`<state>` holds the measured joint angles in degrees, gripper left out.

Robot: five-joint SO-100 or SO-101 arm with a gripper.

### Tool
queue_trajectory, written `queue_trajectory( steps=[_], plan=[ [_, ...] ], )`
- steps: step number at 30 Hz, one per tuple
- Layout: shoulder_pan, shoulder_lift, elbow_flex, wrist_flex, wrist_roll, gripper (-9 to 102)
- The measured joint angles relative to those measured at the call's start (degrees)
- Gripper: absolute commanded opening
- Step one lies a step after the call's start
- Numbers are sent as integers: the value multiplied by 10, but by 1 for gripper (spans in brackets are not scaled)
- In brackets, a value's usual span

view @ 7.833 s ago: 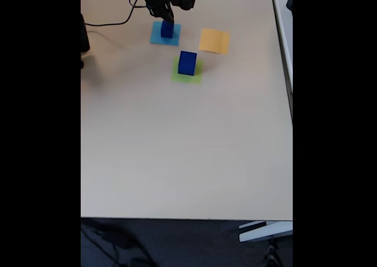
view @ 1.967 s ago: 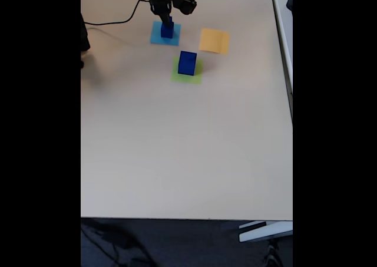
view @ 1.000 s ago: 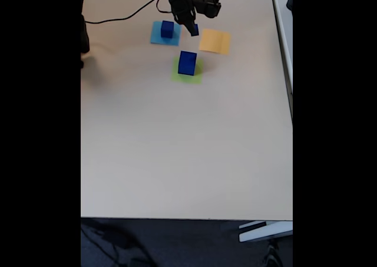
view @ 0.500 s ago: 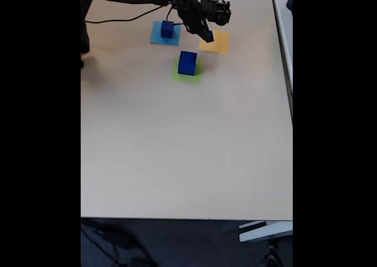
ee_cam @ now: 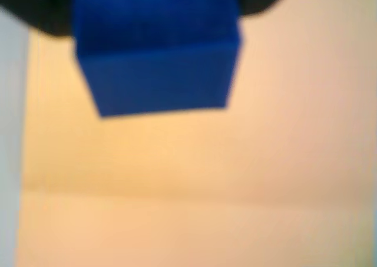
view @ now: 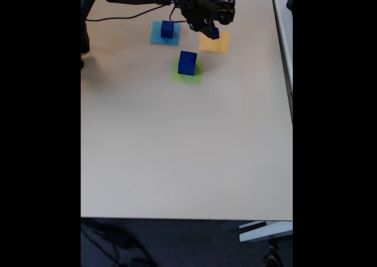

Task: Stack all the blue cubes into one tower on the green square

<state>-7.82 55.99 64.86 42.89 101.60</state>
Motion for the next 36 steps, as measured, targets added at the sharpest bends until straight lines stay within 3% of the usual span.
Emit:
queue_trajectory(
  steps=[7,36],
  plan=[
    [0,-20,-25,54,-7,2],
    [-1,-37,-65,46,-12,1]
  ],
)
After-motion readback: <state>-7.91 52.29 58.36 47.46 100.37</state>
